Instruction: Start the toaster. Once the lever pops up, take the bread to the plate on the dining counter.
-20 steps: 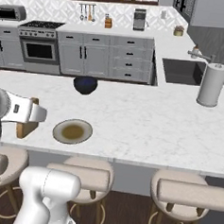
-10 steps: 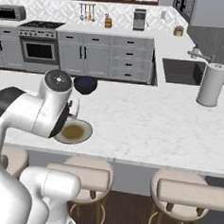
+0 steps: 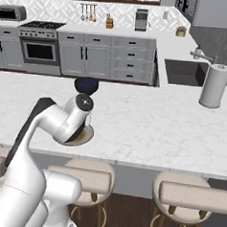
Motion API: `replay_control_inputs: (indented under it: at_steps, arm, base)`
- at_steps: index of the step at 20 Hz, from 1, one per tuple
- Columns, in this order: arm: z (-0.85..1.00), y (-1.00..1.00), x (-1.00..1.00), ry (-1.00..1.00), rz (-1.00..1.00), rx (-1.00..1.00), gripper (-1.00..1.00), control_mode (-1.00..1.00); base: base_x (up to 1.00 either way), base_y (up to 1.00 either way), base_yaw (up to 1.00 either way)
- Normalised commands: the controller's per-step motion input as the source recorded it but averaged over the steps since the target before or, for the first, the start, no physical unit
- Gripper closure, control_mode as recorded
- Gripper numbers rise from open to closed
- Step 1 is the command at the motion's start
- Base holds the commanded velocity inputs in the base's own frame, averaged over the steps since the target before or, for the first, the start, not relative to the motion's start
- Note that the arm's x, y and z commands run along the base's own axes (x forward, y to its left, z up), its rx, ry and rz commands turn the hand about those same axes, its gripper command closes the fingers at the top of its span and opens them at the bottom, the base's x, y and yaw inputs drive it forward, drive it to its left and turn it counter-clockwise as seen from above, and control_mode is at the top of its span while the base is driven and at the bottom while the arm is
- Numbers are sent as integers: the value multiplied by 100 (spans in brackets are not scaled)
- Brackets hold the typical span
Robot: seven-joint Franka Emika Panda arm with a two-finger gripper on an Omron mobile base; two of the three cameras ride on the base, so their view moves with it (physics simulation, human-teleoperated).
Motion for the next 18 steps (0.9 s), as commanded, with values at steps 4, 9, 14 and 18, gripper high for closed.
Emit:
replay_control_inputs:
  at_steps: [4,9,14,18]
  arm:
    - [-30,0,100,22,4,8,100,-100]
    - [-9,16,99,19,0,0,100,-100]
    - [-3,9,50,8,0,6,100,-100]
    - [-28,16,6,-4,0,10,100,-100]
  base:
    - [0,0,0]
    - [0,0,0]
    - [0,0,0]
    - [0,0,0]
